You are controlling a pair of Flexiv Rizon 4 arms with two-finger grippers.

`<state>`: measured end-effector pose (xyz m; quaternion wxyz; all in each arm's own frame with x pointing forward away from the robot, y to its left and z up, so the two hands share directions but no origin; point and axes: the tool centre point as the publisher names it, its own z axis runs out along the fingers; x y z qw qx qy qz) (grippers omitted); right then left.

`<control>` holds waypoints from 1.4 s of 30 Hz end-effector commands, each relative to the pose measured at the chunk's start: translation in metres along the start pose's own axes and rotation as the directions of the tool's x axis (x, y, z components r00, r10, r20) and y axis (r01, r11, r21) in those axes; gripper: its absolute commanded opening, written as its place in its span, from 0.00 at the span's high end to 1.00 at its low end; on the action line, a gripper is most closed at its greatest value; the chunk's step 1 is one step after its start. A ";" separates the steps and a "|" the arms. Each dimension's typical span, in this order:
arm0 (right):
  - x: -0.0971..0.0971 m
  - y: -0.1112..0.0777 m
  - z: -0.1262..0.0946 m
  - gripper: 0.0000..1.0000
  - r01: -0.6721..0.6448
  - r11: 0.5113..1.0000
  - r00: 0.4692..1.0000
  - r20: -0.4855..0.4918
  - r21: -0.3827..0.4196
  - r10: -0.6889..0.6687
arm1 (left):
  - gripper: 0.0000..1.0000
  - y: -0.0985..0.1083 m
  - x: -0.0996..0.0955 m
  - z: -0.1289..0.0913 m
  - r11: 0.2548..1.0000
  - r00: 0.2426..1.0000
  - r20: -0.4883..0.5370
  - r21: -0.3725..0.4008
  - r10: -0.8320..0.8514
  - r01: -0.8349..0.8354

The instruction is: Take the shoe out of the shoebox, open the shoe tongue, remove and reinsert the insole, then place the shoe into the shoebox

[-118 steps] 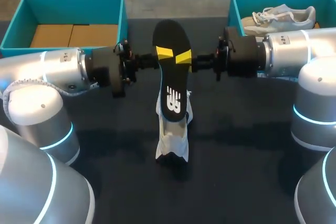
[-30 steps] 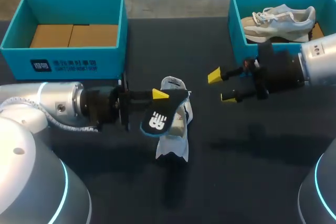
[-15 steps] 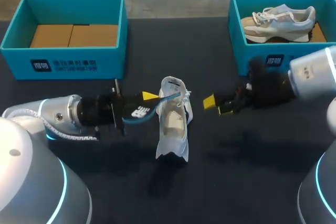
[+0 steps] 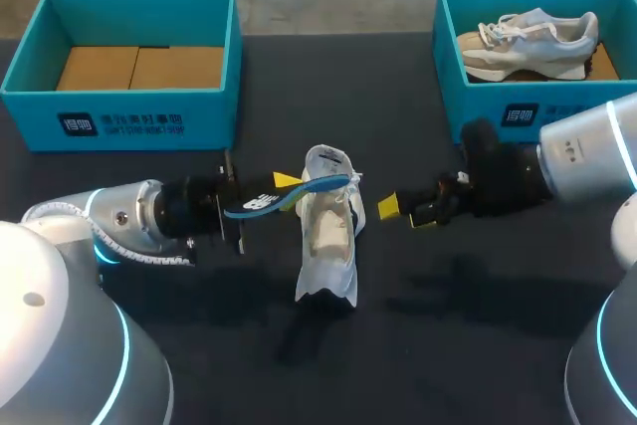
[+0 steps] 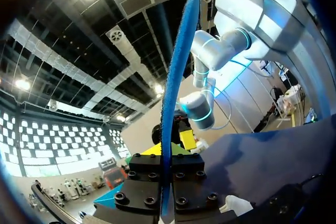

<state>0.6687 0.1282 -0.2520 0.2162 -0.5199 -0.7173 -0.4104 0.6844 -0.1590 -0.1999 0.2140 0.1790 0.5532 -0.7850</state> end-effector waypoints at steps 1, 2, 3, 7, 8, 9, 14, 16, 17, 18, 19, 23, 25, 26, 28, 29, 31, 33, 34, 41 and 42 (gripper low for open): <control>0.001 0.000 0.001 0.00 -0.001 1.000 1.000 0.003 0.001 0.001 | 1.00 0.002 0.004 0.001 1.000 1.000 0.003 0.006 -0.001 0.001; 0.001 0.000 0.001 0.00 -0.001 1.000 1.000 0.003 0.001 0.001 | 1.00 0.002 0.005 0.001 1.000 1.000 0.003 0.007 -0.002 0.002; -0.002 0.001 0.002 0.00 0.027 1.000 0.999 0.028 0.006 -0.027 | 1.00 0.002 0.005 0.001 1.000 1.000 0.004 0.007 -0.003 0.003; -0.011 0.002 0.010 0.00 0.141 0.990 0.984 0.104 0.030 -0.143 | 1.00 0.003 0.008 0.000 1.000 1.000 0.013 0.009 -0.009 0.009; -0.013 0.003 0.011 0.00 0.155 0.987 0.981 0.117 0.032 -0.157 | 1.00 0.003 0.009 0.000 1.000 1.000 0.014 0.009 -0.010 0.010; -0.014 0.004 0.012 0.00 0.182 0.982 0.974 0.127 0.039 -0.186 | 1.00 0.003 0.010 0.000 1.000 1.000 0.014 0.009 -0.011 0.011; -0.022 0.007 0.020 0.00 0.223 0.972 0.967 0.107 0.079 -0.231 | 1.00 0.004 0.014 0.000 1.000 0.999 0.023 0.010 -0.024 0.024; -0.024 0.007 0.024 0.00 0.247 0.964 0.961 0.106 0.097 -0.256 | 1.00 0.004 0.016 0.000 1.000 0.999 0.026 0.009 -0.024 0.024; -0.024 0.007 0.025 0.00 0.257 0.960 0.958 0.100 0.108 -0.268 | 1.00 0.004 0.017 0.000 0.999 0.999 0.032 0.010 -0.032 0.031; -0.026 0.007 0.026 0.00 0.259 0.959 0.958 0.096 0.113 -0.270 | 1.00 0.005 0.019 0.000 0.999 0.999 0.033 0.008 -0.032 0.031; -0.027 0.007 0.026 0.00 0.262 0.958 0.957 0.096 0.115 -0.274 | 1.00 0.006 0.020 0.000 0.999 0.999 0.037 0.007 -0.033 0.032; -0.031 0.008 0.025 0.00 0.290 0.948 0.949 0.090 0.130 -0.303 | 1.00 0.009 0.024 -0.001 0.999 0.998 0.050 0.003 -0.038 0.038; -0.033 0.008 0.025 0.00 0.301 0.943 0.944 0.094 0.145 -0.316 | 1.00 0.012 0.025 -0.002 0.999 0.997 0.059 0.000 -0.044 0.044; -0.034 0.008 0.025 0.00 0.306 0.940 0.943 0.084 0.150 -0.321 | 1.00 0.012 0.027 -0.002 0.999 0.997 0.059 -0.001 -0.046 0.046; -0.036 0.006 0.026 0.00 0.300 0.940 0.947 0.064 0.161 -0.314 | 1.00 0.013 0.028 -0.003 0.999 0.997 0.064 -0.001 -0.052 0.052; -0.036 0.006 0.026 0.00 0.291 0.943 0.949 0.079 0.162 -0.306 | 1.00 0.013 0.029 -0.004 0.998 0.996 0.066 -0.001 -0.055 0.055; -0.036 0.006 0.025 0.00 0.284 0.945 0.949 0.092 0.160 -0.301 | 1.00 0.014 0.031 -0.005 0.998 0.996 0.065 -0.007 -0.057 0.058; -0.036 0.006 0.025 0.00 0.284 0.945 0.949 0.092 0.160 -0.301 | 1.00 0.016 0.033 -0.006 0.998 0.996 0.059 -0.009 -0.059 0.060; -0.036 0.006 0.025 0.00 0.284 0.945 0.949 0.092 0.160 -0.301 | 1.00 0.016 0.034 -0.006 0.998 0.997 0.055 -0.009 -0.061 0.061; -0.036 0.006 0.025 0.00 0.284 0.945 0.949 0.092 0.160 -0.301 | 1.00 0.020 0.037 -0.010 0.998 0.997 0.054 -0.012 -0.061 0.062; -0.036 0.006 0.025 0.00 0.284 0.945 0.949 0.092 0.160 -0.301 | 1.00 0.020 0.037 -0.010 0.998 0.997 0.055 -0.012 -0.061 0.061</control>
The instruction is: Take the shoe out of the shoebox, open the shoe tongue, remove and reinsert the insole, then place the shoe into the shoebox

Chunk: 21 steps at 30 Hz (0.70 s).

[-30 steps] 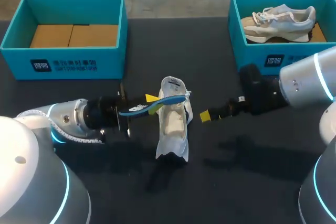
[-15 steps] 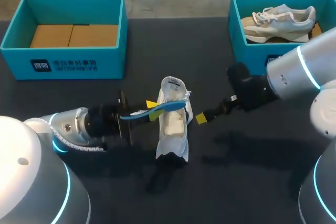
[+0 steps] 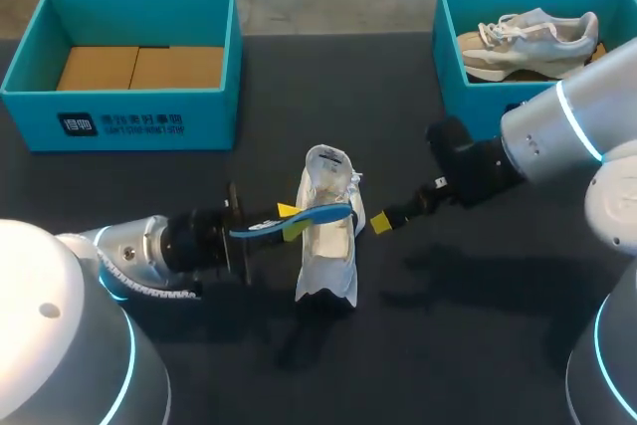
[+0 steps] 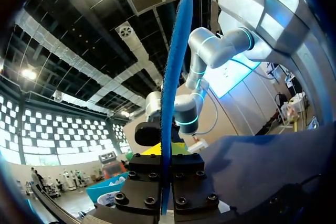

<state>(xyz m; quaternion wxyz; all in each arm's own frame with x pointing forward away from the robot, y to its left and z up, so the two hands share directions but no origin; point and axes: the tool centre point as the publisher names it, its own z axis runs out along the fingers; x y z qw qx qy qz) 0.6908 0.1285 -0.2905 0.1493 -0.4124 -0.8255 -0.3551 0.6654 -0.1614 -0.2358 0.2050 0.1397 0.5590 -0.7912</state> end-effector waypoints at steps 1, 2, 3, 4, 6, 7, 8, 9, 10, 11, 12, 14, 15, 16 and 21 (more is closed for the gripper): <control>0.001 -0.001 0.000 0.00 -0.001 1.000 1.000 0.003 0.000 0.001 | 1.00 0.001 0.002 -0.002 1.000 1.000 0.003 0.002 0.001 -0.001; 0.001 -0.001 0.000 0.00 -0.001 1.000 1.000 0.003 0.000 0.001 | 1.00 0.002 0.002 -0.003 1.000 1.000 0.003 0.002 0.000 0.000; 0.001 -0.001 0.000 0.00 -0.001 1.000 1.000 0.003 0.000 0.001 | 1.00 0.002 0.002 -0.003 1.000 1.000 0.003 0.002 0.000 0.000; 0.001 -0.001 0.000 0.00 -0.001 1.000 1.000 0.003 0.000 0.001 | 1.00 0.002 0.003 -0.004 1.000 1.000 0.003 0.002 -0.001 0.001; -0.003 -0.003 0.002 0.00 0.039 0.999 0.999 0.037 0.018 -0.039 | 1.00 0.002 0.003 -0.005 1.000 1.000 0.000 0.003 -0.001 0.001; -0.005 -0.005 0.003 0.00 0.043 0.999 0.998 0.040 0.025 -0.044 | 1.00 0.002 0.003 -0.006 1.000 1.000 -0.003 0.003 -0.001 0.001; -0.007 -0.006 0.004 0.00 0.082 0.996 0.996 0.036 0.026 -0.082 | 1.00 0.002 0.004 -0.008 1.000 1.000 -0.010 0.002 -0.003 0.003; -0.007 -0.007 0.005 0.00 0.094 0.995 0.994 0.047 0.040 -0.096 | 1.00 0.002 0.004 -0.009 1.000 1.000 -0.017 0.002 -0.007 0.007; -0.007 -0.008 0.005 0.00 0.092 0.995 0.994 0.052 0.047 -0.095 | 1.00 0.003 0.004 -0.010 1.000 1.000 -0.022 -0.002 -0.004 0.004; -0.008 -0.009 0.006 0.00 0.121 0.991 0.991 0.050 0.054 -0.124 | 1.00 0.004 0.004 -0.012 1.000 1.000 -0.024 -0.007 -0.007 0.006; -0.008 -0.010 0.006 0.00 0.127 0.990 0.990 0.049 0.063 -0.131 | 1.00 0.004 0.005 -0.012 1.000 1.000 -0.026 -0.008 -0.009 0.009; -0.009 -0.012 0.009 0.00 0.154 0.985 0.987 0.027 0.081 -0.156 | 1.00 0.005 0.005 -0.014 1.000 0.999 -0.031 -0.013 -0.011 0.011; -0.010 -0.013 0.010 0.00 0.156 0.984 0.987 0.026 0.084 -0.158 | 1.00 0.005 0.006 -0.014 1.000 0.999 -0.037 -0.015 -0.013 0.013; -0.010 -0.014 0.011 0.00 0.169 0.981 0.985 0.016 0.094 -0.171 | 1.00 0.005 0.006 -0.015 1.000 0.999 -0.039 -0.015 -0.013 0.012; -0.013 -0.018 0.018 0.00 0.179 0.978 0.983 0.007 0.111 -0.181 | 1.00 0.007 0.009 -0.015 1.000 0.997 -0.070 -0.017 -0.024 0.023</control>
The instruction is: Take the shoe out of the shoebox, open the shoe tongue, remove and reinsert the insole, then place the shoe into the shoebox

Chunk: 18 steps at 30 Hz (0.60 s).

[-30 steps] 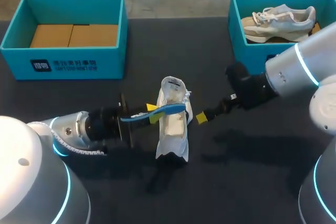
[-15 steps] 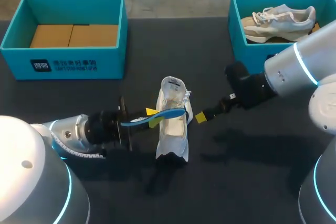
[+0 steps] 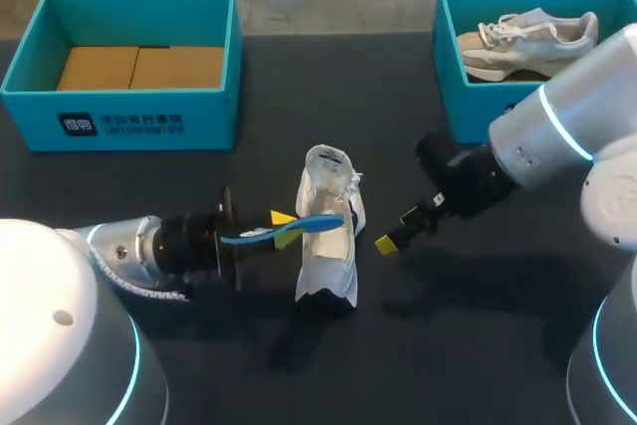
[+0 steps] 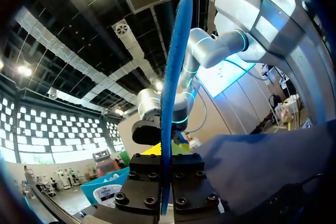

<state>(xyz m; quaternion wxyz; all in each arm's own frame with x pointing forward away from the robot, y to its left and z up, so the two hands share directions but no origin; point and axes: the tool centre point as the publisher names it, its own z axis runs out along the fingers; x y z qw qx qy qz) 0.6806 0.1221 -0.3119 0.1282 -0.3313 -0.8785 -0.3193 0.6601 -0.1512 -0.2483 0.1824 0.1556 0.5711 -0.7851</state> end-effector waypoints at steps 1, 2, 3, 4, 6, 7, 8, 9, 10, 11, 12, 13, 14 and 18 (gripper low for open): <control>-0.005 0.002 0.009 0.00 -0.002 1.000 1.000 -0.007 0.007 0.002 | 1.00 0.004 0.002 -0.001 1.000 1.000 -0.018 -0.009 -0.005 0.005; -0.005 0.001 0.010 0.00 -0.002 1.000 1.000 -0.007 0.011 0.002 | 1.00 0.005 0.003 -0.001 1.000 1.000 -0.023 -0.013 -0.007 0.007; -0.005 0.000 0.011 0.00 -0.003 1.000 1.000 -0.007 0.017 0.003 | 1.00 0.006 0.003 -0.002 1.000 1.000 -0.025 -0.017 -0.007 0.007; -0.006 -0.001 0.012 0.00 -0.005 1.000 1.000 -0.008 0.020 0.005 | 1.00 0.008 0.004 -0.002 1.000 1.000 -0.029 -0.027 -0.007 0.006; -0.006 -0.003 0.014 0.00 -0.005 1.000 1.000 -0.008 0.030 0.006 | 1.00 0.011 0.005 -0.002 0.999 0.999 -0.040 -0.049 0.008 -0.010; -0.006 -0.003 0.015 0.00 -0.006 0.999 1.000 -0.009 0.032 0.006 | 1.00 0.012 0.005 -0.002 0.999 0.999 -0.040 -0.050 0.007 -0.009; -0.005 -0.004 0.016 0.00 -0.005 0.999 1.000 -0.010 0.035 0.006 | 1.00 0.013 0.005 -0.002 0.998 0.999 -0.041 -0.055 0.006 -0.008; -0.005 -0.004 0.016 0.00 -0.005 0.999 1.000 -0.010 0.038 0.005 | 1.00 0.014 0.005 -0.002 0.998 0.999 -0.044 -0.063 0.008 -0.010; -0.005 -0.005 0.017 0.00 -0.005 0.999 1.000 -0.009 0.042 0.005 | 1.00 0.015 0.004 -0.002 0.998 0.999 -0.044 -0.065 0.008 -0.011; -0.005 -0.005 0.017 0.00 -0.003 0.999 1.000 -0.009 0.047 0.004 | 1.00 0.016 0.004 -0.001 0.998 0.999 -0.044 -0.066 0.007 -0.010; -0.005 -0.006 0.018 0.00 -0.002 0.999 1.000 -0.011 0.049 0.003 | 1.00 0.016 0.003 -0.001 0.997 0.999 -0.045 -0.071 0.007 -0.010; -0.005 -0.006 0.018 0.00 0.002 0.999 1.000 -0.013 0.054 -0.001 | 1.00 0.017 0.003 -0.001 0.997 0.999 -0.046 -0.073 0.006 -0.009; -0.004 -0.007 0.019 0.00 0.009 0.998 1.000 -0.013 0.059 -0.008 | 1.00 0.017 0.002 0.000 0.997 0.999 -0.047 -0.077 0.007 -0.010; -0.002 -0.007 0.022 0.00 0.036 0.996 0.999 -0.012 0.078 -0.035 | 1.00 0.018 0.000 0.001 0.997 0.999 -0.049 -0.081 0.008 -0.012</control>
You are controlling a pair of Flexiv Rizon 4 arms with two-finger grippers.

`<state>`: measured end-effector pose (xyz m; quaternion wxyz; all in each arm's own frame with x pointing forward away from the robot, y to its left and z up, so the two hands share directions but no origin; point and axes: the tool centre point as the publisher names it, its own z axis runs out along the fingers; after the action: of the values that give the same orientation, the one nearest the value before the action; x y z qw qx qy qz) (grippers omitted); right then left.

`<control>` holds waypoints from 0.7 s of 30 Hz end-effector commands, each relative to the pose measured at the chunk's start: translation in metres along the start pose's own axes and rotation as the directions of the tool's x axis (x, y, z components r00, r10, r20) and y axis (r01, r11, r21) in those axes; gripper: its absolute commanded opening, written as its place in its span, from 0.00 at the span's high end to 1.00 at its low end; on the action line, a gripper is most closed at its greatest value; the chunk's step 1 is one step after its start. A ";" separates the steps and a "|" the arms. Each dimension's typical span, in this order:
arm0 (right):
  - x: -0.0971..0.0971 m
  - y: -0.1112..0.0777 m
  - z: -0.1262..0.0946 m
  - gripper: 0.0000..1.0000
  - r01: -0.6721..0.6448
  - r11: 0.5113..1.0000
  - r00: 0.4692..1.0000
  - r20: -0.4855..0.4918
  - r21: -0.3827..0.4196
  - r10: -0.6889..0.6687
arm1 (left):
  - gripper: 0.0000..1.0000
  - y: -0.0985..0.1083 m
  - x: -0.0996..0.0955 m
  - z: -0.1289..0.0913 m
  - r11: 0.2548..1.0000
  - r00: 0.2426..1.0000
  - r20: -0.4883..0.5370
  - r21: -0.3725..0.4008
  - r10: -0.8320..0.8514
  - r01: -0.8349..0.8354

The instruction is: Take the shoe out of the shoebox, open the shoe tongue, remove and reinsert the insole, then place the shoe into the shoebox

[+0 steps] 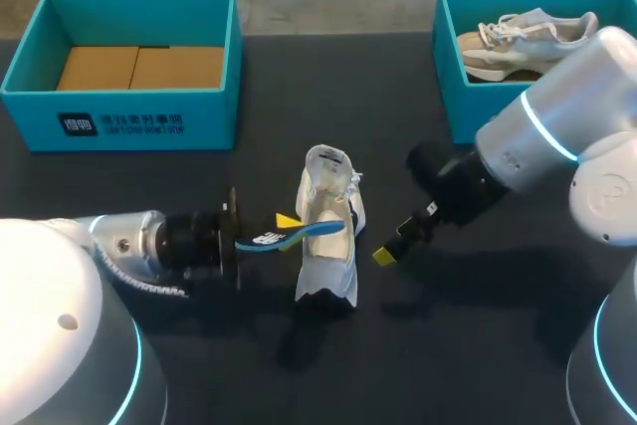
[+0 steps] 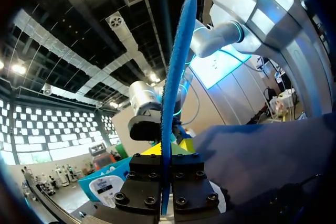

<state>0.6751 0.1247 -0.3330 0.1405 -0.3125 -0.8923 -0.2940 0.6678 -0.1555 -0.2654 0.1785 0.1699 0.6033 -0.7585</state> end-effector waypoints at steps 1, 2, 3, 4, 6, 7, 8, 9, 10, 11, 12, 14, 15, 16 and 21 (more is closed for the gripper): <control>0.002 0.005 0.004 0.00 0.010 1.000 1.000 0.004 0.017 -0.010 | 1.00 -0.002 -0.002 0.003 1.000 1.000 -0.003 -0.008 0.001 -0.001; 0.002 0.005 0.005 0.00 0.010 1.000 1.000 0.006 0.019 -0.010 | 1.00 -0.002 -0.002 0.003 1.000 1.000 -0.004 -0.009 0.001 -0.001; 0.002 0.005 0.005 0.00 0.010 1.000 1.000 0.007 0.020 -0.010 | 1.00 -0.001 -0.003 0.004 1.000 1.000 -0.005 -0.009 0.000 0.000; 0.002 0.005 0.005 0.00 0.011 1.000 1.000 0.008 0.021 -0.011 | 1.00 -0.001 -0.003 0.004 1.000 1.000 -0.006 -0.010 -0.001 0.001; 0.001 0.006 0.005 0.00 0.012 1.000 1.000 0.011 0.023 -0.013 | 1.00 0.001 -0.004 0.005 1.000 1.000 -0.007 -0.013 -0.002 0.002; 0.001 0.006 0.005 0.00 0.013 1.000 1.000 0.012 0.024 -0.013 | 1.00 0.001 -0.004 0.005 1.000 1.000 -0.007 -0.014 -0.003 0.003; 0.001 0.007 0.005 0.00 0.014 1.000 1.000 0.014 0.025 -0.014 | 1.00 0.003 -0.004 0.006 1.000 1.000 -0.008 -0.018 -0.006 0.006; 0.001 0.007 0.004 0.00 0.015 1.000 1.000 0.017 0.026 -0.016 | 1.00 0.003 -0.004 0.006 1.000 1.000 -0.009 -0.019 -0.007 0.007; 0.002 0.008 0.003 0.00 0.016 1.000 1.000 0.019 0.025 -0.016 | 1.00 0.005 -0.005 0.006 1.000 1.000 -0.011 -0.023 -0.007 0.007; 0.002 0.009 0.002 0.00 0.019 1.000 1.000 0.022 0.025 -0.019 | 1.00 0.006 -0.005 0.006 1.000 1.000 -0.015 -0.029 -0.007 0.007; 0.003 0.009 0.002 0.00 0.020 0.999 1.000 0.024 0.025 -0.021 | 1.00 0.007 -0.005 0.007 0.999 1.000 -0.016 -0.031 -0.006 0.006; 0.003 0.010 0.002 0.00 0.021 0.999 0.999 0.027 0.025 -0.022 | 1.00 0.009 -0.005 0.006 0.999 1.000 -0.018 -0.035 -0.010 0.009; 0.003 0.010 0.002 0.00 0.021 0.999 0.999 0.028 0.027 -0.022 | 1.00 0.009 -0.005 0.006 0.999 1.000 -0.018 -0.036 -0.011 0.010; 0.002 0.010 0.002 0.00 0.020 0.999 0.999 0.028 0.027 -0.021 | 1.00 0.010 -0.005 0.006 0.999 1.000 -0.018 -0.037 -0.011 0.011; 0.001 0.009 0.005 0.00 0.014 1.000 1.000 0.023 0.025 -0.015 | 1.00 0.012 -0.005 0.008 0.999 1.000 -0.026 -0.039 -0.015 0.014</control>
<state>0.6796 0.1324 -0.3301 0.1316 -0.3064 -0.9001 -0.2803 0.6768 -0.1627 -0.2709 0.1701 0.1703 0.6206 -0.7462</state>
